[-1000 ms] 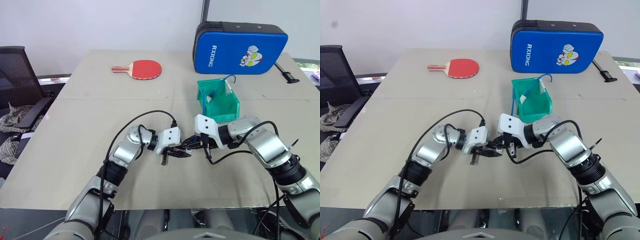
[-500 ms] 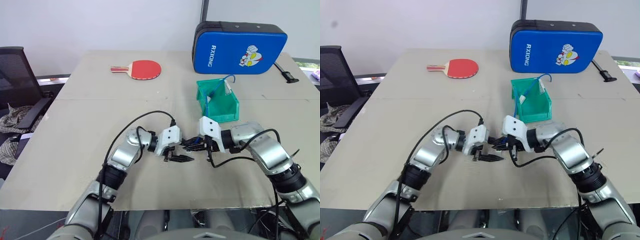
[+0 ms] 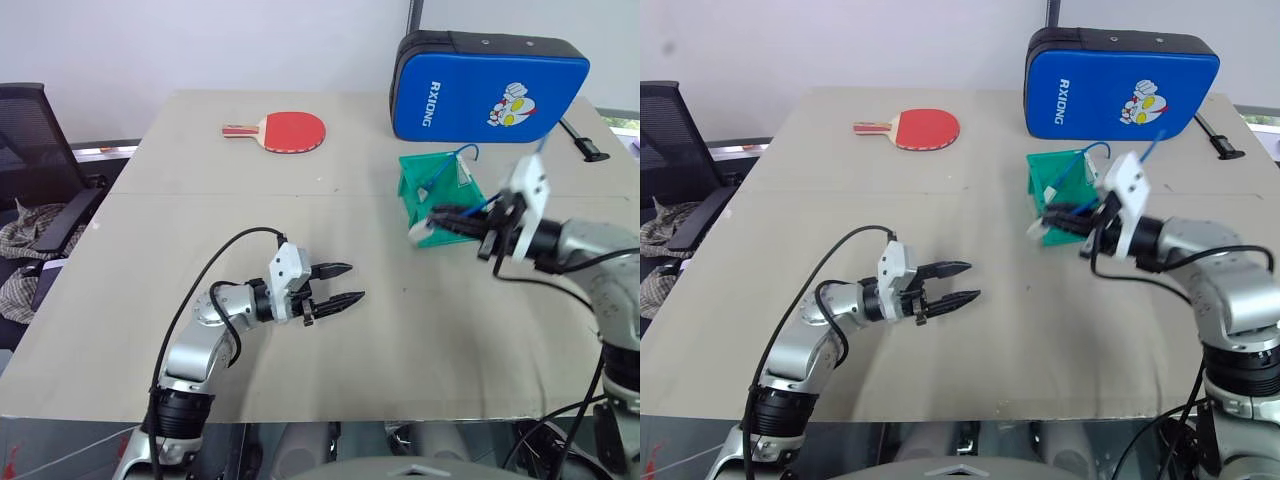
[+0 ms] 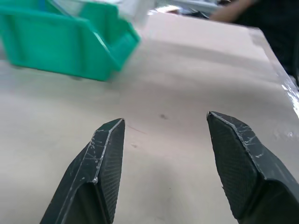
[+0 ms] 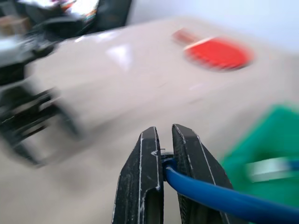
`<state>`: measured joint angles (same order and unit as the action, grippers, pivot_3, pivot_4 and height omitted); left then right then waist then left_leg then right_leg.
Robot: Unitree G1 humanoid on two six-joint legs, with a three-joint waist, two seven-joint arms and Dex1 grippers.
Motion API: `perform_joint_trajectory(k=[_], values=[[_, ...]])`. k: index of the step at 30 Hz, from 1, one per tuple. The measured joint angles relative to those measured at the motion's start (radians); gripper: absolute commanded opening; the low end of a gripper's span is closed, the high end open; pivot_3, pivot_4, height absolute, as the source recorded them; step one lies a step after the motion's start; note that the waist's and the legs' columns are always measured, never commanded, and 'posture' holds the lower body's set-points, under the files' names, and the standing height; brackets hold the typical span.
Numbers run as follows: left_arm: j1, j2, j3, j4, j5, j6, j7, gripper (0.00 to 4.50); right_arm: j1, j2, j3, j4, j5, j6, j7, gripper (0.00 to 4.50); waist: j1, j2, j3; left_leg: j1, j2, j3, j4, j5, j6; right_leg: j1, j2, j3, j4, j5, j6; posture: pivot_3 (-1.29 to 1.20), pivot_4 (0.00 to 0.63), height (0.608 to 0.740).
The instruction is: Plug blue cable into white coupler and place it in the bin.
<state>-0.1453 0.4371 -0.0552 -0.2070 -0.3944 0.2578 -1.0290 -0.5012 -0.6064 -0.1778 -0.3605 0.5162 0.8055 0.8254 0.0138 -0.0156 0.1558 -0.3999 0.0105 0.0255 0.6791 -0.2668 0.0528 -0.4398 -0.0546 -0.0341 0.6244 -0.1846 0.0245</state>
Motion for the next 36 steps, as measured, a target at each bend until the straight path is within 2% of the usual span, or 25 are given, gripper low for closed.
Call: perform_joint_trajectory(k=[3, 8, 9, 11, 12, 13, 17, 18, 19, 26, 31, 36], values=[[0.019, -0.031, 0.019, -0.050, -0.036, 0.002, 0.055, 2.81, -0.125, -0.006, -0.010, 0.173, -0.050, -0.028, -0.094, 0.00, -0.001, 0.000, 0.001, 0.001, 0.000, 0.001, 0.000, 0.000, 0.000, 0.000, 0.002, 0.001, 0.001, 0.000, 0.000, 0.00, 0.150, 0.731], [0.032, -0.036, 0.048, -0.093, -0.101, 0.033, 0.100, 2.81, -0.252, 0.005, 0.006, 0.425, -0.110, -0.076, -0.137, 0.00, -0.002, 0.000, 0.001, 0.001, 0.000, 0.002, -0.001, 0.000, 0.000, 0.000, 0.004, 0.003, 0.001, 0.002, -0.004, 0.00, 0.150, 0.731], [0.035, -0.036, 0.053, -0.103, -0.115, 0.039, 0.106, 2.87, -0.268, 0.009, 0.024, 0.473, -0.118, -0.091, -0.123, 0.57, -0.003, 0.000, 0.001, 0.001, 0.000, 0.003, -0.001, 0.000, 0.000, 0.000, 0.004, 0.003, 0.001, 0.003, -0.002, 0.00, 0.150, 0.731], [0.041, -0.035, 0.057, -0.115, -0.125, 0.042, 0.114, 2.87, -0.292, 0.010, 0.066, 0.547, -0.136, -0.129, -0.082, 0.86, -0.004, 0.001, 0.001, 0.001, 0.000, 0.004, -0.002, 0.000, 0.000, -0.001, 0.005, 0.004, 0.000, 0.004, 0.000, 0.00, 0.150, 0.731], [0.053, -0.032, 0.060, -0.125, -0.135, 0.043, 0.119, 2.87, -0.328, 0.018, 0.103, 0.639, -0.159, -0.164, -0.047, 1.44, -0.007, 0.001, 0.001, 0.001, 0.000, 0.005, -0.002, 0.000, 0.000, -0.001, 0.005, 0.005, 0.000, 0.004, 0.000, 0.00, 0.150, 0.731], [0.062, -0.029, 0.064, -0.134, -0.142, 0.043, 0.121, 2.87, -0.358, 0.023, 0.132, 0.725, -0.182, -0.195, -0.022, 1.77, -0.009, 0.001, 0.002, 0.001, 0.000, 0.006, -0.002, 0.000, 0.000, -0.001, 0.004, 0.006, 0.000, 0.004, 0.000, 0.00, 0.150, 0.731], [0.074, -0.017, 0.079, -0.140, -0.149, 0.042, 0.139, 2.87, -0.409, 0.024, 0.173, 0.907, -0.230, -0.266, 0.042, 3.82, -0.001, 0.002, 0.005, 0.001, 0.000, 0.006, -0.003, 0.000, 0.000, -0.001, 0.004, 0.006, 0.000, 0.004, -0.001, 0.00, 0.150, 0.731], [0.074, -0.017, 0.085, -0.140, -0.149, 0.040, 0.142, 2.87, -0.422, 0.023, 0.173, 0.936, -0.236, -0.277, 0.055, 4.27, -0.001, 0.002, 0.005, 0.001, 0.000, 0.006, -0.003, 0.000, 0.000, -0.001, 0.004, 0.006, 0.000, 0.004, -0.001, 0.00, 0.150, 0.731], [0.074, -0.017, 0.086, -0.140, -0.149, 0.037, 0.147, 2.87, -0.433, 0.019, 0.173, 0.957, -0.241, -0.290, 0.064, 4.45, -0.001, 0.002, 0.005, 0.001, 0.000, 0.007, -0.003, 0.000, 0.000, -0.001, 0.004, 0.006, 0.000, 0.004, -0.001, 0.00, 0.150, 0.731], [0.088, -0.034, 0.087, -0.144, -0.149, 0.005, 0.177, 2.87, -0.409, -0.085, 0.146, 0.942, -0.263, -0.332, 0.102, 4.45, 0.000, 0.002, 0.005, 0.001, 0.000, 0.007, -0.003, 0.000, 0.001, -0.001, 0.004, 0.006, 0.000, 0.004, -0.001, 0.00, 0.150, 0.731], [0.090, -0.032, 0.086, -0.148, -0.149, -0.009, 0.179, 2.87, -0.255, -0.159, 0.086, 0.816, -0.237, -0.329, 0.118, 4.45, -0.001, 0.002, 0.006, 0.001, 0.000, 0.008, -0.003, 0.000, 0.001, -0.002, 0.004, 0.007, 0.000, 0.004, -0.001, 0.00, 0.150, 0.731], [0.106, 0.006, 0.088, -0.136, -0.141, -0.016, 0.163, 2.87, -0.011, -0.239, -0.056, 0.568, -0.169, -0.314, 0.127, 4.45, 0.000, 0.002, 0.006, 0.002, 0.000, 0.008, -0.003, 0.000, 0.001, -0.002, 0.004, 0.007, 0.000, 0.003, 0.000, 0.00, 0.150, 0.731]])
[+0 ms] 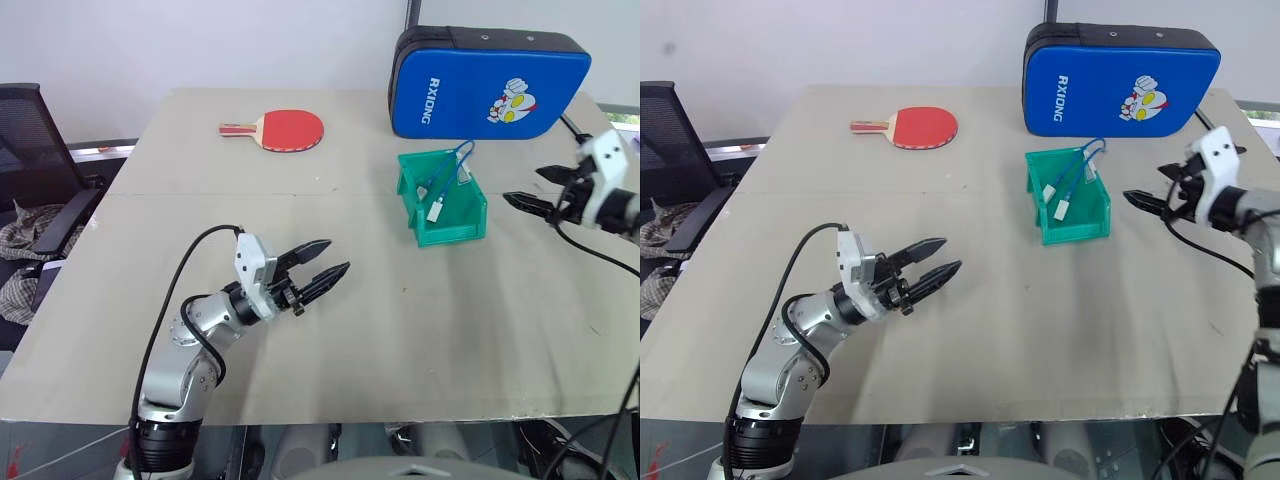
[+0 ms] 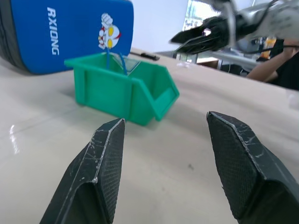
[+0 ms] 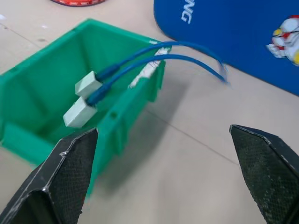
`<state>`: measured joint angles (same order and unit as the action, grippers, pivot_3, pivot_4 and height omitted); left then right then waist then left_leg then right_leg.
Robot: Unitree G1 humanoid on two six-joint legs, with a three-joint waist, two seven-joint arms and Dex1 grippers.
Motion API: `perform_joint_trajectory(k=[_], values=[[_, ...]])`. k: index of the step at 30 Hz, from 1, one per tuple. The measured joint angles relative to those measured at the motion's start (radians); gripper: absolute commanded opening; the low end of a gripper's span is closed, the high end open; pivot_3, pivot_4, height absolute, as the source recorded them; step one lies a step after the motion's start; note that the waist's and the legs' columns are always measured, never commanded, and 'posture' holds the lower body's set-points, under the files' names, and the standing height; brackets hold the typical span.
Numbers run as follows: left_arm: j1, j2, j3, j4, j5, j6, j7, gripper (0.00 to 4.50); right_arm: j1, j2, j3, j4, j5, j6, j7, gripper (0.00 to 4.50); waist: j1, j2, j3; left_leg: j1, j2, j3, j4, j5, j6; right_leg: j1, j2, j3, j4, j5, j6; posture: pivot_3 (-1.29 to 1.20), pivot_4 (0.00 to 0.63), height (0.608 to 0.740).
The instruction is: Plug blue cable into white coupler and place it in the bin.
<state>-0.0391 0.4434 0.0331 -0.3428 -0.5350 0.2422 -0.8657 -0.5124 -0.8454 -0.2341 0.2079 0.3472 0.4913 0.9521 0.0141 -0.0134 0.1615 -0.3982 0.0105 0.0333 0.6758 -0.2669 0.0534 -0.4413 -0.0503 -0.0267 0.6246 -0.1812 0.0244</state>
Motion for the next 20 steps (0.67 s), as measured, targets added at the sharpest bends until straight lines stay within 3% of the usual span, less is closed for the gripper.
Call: perform_joint_trajectory(k=[6, 10, 15, 20], values=[[0.070, 0.060, 0.027, 0.011, -0.012, -0.005, -0.042, 2.87, 0.316, -0.004, -0.163, -0.272, 0.073, -0.051, 0.025, 4.45, -0.002, 0.000, 0.000, 0.001, 0.001, 0.001, 0.000, 0.000, 0.000, 0.000, 0.001, 0.001, 0.000, -0.003, 0.002, 0.00, 0.150, 0.731], [0.130, 0.112, 0.080, 0.027, -0.027, -0.003, -0.079, 4.48, 0.588, 0.057, -0.255, -0.478, 0.062, -0.146, 0.008, 4.50, 0.003, 0.000, 0.000, 0.001, 0.002, 0.000, 0.000, 0.000, 0.000, 0.000, 0.001, -0.001, 0.000, -0.004, 0.001, 0.00, 0.150, 0.731], [0.188, 0.198, 0.092, 0.051, 0.034, 0.003, -0.080, 4.48, 0.839, 0.093, -0.328, -0.560, 0.049, -0.205, 0.021, 4.50, 0.001, 0.000, 0.000, 0.002, 0.002, 0.003, 0.000, 0.000, 0.000, 0.000, -0.002, 0.001, 0.000, -0.004, 0.001, 0.00, 0.150, 0.731], [0.205, 0.230, 0.130, 0.054, 0.022, 0.011, -0.106, 4.48, 0.967, 0.109, -0.371, -0.562, 0.042, -0.255, 0.029, 4.50, -0.001, -0.001, 0.001, 0.003, 0.002, 0.003, 0.000, 0.000, 0.000, 0.000, -0.005, 0.000, 0.000, -0.004, 0.001, 0.00, 0.150, 0.731]])
